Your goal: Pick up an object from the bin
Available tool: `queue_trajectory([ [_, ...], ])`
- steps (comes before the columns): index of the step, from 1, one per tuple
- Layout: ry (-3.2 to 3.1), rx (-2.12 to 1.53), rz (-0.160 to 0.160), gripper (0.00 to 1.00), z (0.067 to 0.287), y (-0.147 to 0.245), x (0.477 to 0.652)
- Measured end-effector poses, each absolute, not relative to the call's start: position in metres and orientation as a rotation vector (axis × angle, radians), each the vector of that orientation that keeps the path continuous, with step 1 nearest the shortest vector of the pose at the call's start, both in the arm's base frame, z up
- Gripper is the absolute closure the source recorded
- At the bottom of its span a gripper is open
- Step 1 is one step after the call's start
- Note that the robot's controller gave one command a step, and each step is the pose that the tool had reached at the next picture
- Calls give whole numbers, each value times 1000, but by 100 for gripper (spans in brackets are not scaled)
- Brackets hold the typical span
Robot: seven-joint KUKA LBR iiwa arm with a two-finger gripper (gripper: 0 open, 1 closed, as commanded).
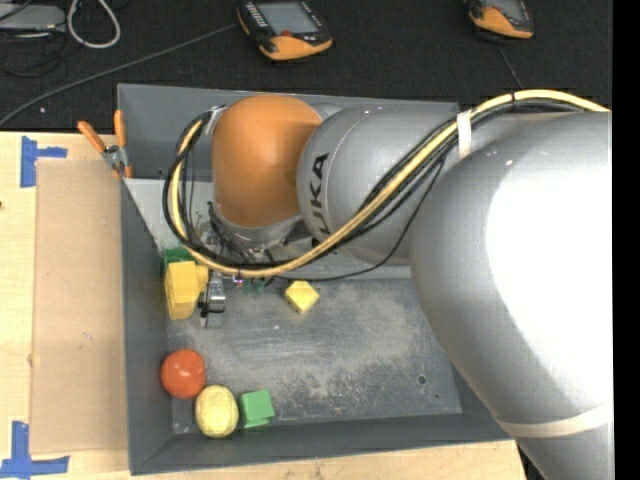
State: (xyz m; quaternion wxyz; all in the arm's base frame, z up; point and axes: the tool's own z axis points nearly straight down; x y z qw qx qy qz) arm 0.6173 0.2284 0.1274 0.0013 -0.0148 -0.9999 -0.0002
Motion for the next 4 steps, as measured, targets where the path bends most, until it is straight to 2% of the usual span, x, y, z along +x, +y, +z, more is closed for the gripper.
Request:
queue_trajectory([
  [1,-3159,13,-6,0,82,242,611],
  [2,-3148,32,-3,100,94,237,609],
  [3,-3145,31,-3,0,94,237,608],
  [4,-3147,28,-3,100,94,237,609],
])
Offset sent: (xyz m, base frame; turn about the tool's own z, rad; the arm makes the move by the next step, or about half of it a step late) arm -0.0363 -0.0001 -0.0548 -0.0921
